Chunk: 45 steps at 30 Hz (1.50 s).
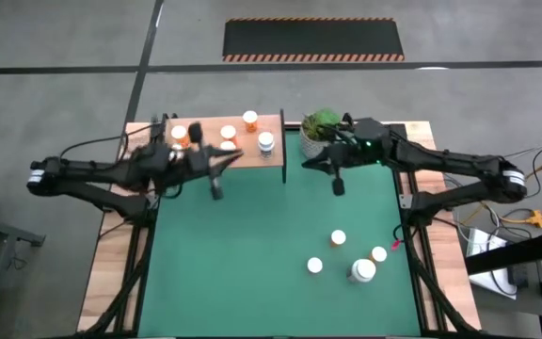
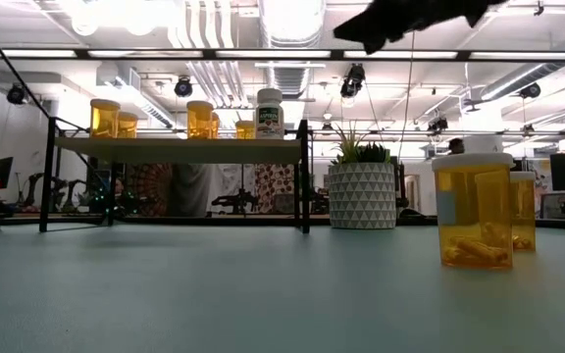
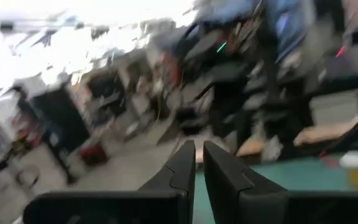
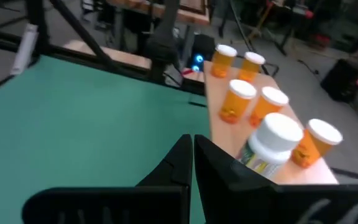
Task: Pick and place medicine bottles onto shelf by color
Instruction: Put the orange pill bottle on the shelf aligned with the other orange pill bottle
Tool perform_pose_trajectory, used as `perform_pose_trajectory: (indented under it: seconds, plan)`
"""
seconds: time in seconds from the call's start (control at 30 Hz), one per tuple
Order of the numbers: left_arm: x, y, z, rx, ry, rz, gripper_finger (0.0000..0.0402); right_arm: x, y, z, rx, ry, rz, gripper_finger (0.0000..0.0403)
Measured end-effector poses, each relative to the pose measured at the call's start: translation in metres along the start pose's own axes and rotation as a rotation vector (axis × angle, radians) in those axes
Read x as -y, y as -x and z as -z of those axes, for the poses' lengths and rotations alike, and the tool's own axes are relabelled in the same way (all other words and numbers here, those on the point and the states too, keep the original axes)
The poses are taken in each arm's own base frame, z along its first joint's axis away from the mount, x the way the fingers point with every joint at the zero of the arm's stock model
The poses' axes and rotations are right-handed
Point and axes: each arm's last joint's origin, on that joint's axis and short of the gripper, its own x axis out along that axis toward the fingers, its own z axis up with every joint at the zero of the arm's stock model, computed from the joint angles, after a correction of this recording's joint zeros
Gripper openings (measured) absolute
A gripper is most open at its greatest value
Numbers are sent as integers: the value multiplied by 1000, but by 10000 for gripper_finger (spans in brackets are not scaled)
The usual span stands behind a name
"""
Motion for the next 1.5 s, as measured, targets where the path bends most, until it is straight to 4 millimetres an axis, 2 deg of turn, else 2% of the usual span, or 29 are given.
perform_pose_trajectory:
  seconds: [0.2, 0.47, 0.6, 0.83, 1.03, 1.5]
  plan:
    - [-37, -36, -5, -246, -15, -57, 8, -18, 15, 24, 93, -13, -72, 9]
    - [-78, -81, 24, -592, 35, 17, 1, -38, 24, 58, 178, 12, -164, 9]
    - [-100, -98, 40, -726, 70, 30, 1, -41, 28, 64, 192, 20, -157, 9]
    - [-135, -123, 71, -831, 157, 55, 1, -42, 32, 61, 206, 13, -153, 9]
    - [-145, -135, 102, -911, 189, 49, 1, -42, 31, 62, 199, 17, -154, 9]
    - [-149, -136, 109, -925, 194, 39, 1, -42, 31, 63, 199, 25, -153, 9]
